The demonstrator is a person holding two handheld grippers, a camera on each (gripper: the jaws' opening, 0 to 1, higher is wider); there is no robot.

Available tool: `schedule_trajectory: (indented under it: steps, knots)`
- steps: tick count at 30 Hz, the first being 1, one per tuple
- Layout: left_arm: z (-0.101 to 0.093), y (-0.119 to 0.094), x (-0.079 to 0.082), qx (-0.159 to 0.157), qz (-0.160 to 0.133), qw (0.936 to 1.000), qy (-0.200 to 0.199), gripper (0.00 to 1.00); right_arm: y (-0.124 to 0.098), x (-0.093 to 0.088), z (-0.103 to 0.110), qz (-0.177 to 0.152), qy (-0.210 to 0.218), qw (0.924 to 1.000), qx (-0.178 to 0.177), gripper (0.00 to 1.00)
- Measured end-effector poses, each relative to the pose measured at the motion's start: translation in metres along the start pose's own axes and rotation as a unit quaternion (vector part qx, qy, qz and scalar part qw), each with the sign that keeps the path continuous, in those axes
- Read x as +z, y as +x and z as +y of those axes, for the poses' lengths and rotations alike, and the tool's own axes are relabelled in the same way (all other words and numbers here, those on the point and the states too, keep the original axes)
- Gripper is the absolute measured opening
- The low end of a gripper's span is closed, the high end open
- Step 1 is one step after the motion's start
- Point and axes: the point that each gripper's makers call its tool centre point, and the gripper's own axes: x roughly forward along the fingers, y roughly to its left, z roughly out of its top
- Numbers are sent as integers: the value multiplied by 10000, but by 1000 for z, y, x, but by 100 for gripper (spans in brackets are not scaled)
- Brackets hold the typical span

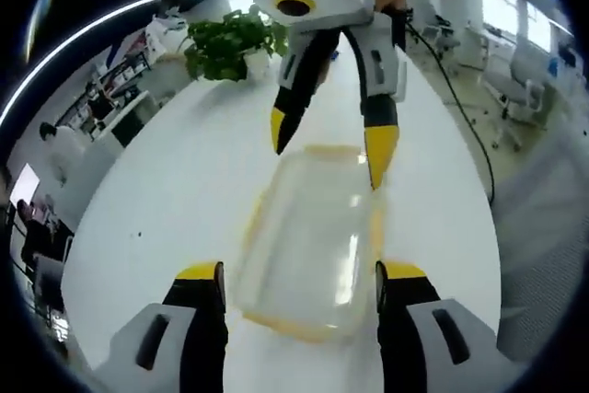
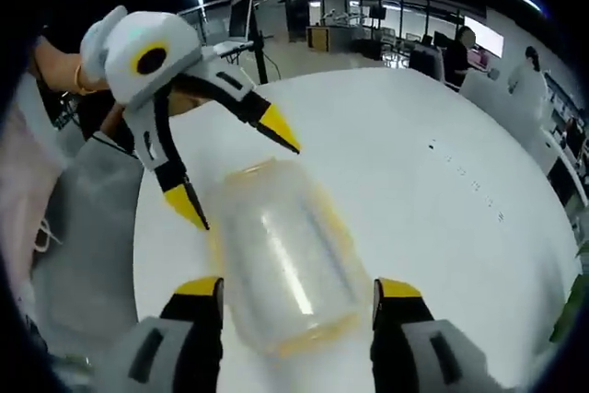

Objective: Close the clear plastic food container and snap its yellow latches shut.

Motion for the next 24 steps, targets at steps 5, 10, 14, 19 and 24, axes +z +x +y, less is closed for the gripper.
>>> schedule_trajectory:
  steps: [5, 10, 14, 19, 24]
  knots:
    - [3, 6, -2, -131, -42, 9995, -285, 74, 4, -12, 1, 261, -206, 9994, -48, 69]
    - [1, 12, -12, -291, 83, 9989, -347, 76, 6, -9, -2, 177, -308, 9993, -131, 67]
    - [3, 16, -19, -190, 202, 9995, -167, 71, 6, -11, -1, 277, -529, 9982, -105, 66]
    - [1, 15, -21, -242, 274, 9991, -198, 68, 6, -9, -4, 191, -416, 9989, -134, 63]
    - [1, 15, -21, -243, 290, 9991, -211, 68, 6, -9, -2, 66, -374, 9991, -181, 63]
